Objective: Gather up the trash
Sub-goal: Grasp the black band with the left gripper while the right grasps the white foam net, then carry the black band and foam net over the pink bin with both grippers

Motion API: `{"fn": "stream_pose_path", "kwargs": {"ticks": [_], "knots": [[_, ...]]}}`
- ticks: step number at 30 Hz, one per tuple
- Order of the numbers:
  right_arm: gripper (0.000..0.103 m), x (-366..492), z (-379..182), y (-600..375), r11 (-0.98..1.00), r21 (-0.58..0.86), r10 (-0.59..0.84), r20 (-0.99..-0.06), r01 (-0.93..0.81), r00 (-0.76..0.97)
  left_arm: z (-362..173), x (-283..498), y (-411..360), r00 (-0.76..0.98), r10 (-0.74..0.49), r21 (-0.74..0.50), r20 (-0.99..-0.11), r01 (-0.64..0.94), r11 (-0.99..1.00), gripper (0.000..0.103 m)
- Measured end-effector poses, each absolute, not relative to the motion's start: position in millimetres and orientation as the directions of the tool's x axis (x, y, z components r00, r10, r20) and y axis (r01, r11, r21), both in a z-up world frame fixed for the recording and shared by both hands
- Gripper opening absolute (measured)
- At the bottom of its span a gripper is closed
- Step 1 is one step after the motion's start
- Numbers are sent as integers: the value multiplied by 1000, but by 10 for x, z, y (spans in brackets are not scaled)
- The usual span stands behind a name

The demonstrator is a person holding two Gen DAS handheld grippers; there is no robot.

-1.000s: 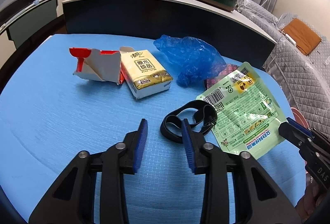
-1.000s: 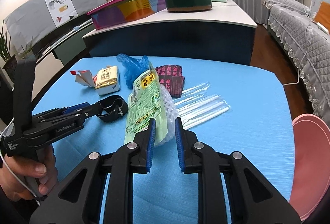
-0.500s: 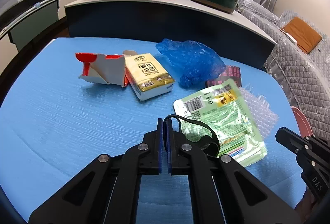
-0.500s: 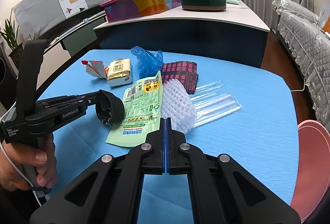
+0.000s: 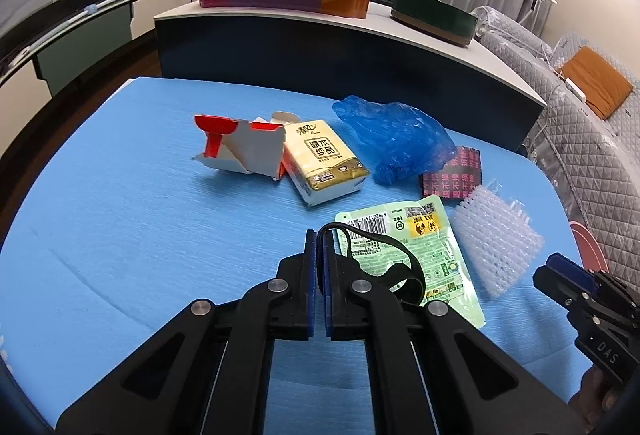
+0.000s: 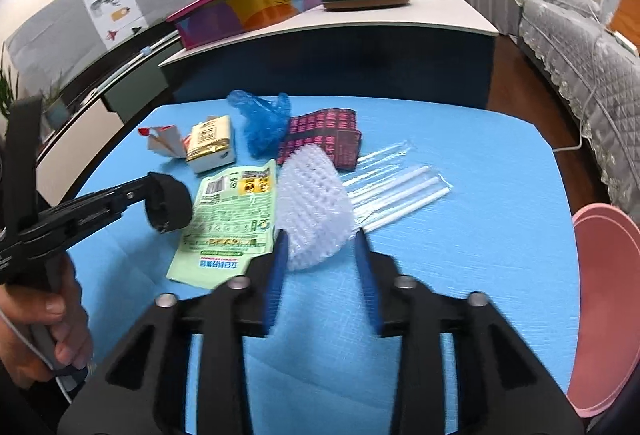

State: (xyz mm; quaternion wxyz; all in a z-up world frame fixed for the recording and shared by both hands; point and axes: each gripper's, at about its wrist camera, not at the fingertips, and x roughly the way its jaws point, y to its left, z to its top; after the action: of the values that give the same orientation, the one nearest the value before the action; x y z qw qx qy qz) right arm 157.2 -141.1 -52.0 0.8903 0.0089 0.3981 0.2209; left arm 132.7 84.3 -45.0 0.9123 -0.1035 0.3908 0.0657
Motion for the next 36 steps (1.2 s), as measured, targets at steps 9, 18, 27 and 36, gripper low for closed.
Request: {"fn": "stream_pose_path", "kwargs": {"ticks": [9,18,27,36], "knots": [[45,1707,-626,-1337,911,192,382,-727,-366,571,-421,1281,903,692,38,-141,-721,-200,970,3],[18,1758,-700,-1279,910,201,385,-736,-363,557,-390,1243,987,698,37,-147,-715,-202,968,3],[9,1647,-558,-1226,898,175,403,-698,-404,592,-344,1210,1009,710,34,-156,-704,-201,967,3],[9,1494,-361,-1393,907,162,392,-660,-388,641,-285,1194,910,724,22,-154,-689,-176,972,3]]}}
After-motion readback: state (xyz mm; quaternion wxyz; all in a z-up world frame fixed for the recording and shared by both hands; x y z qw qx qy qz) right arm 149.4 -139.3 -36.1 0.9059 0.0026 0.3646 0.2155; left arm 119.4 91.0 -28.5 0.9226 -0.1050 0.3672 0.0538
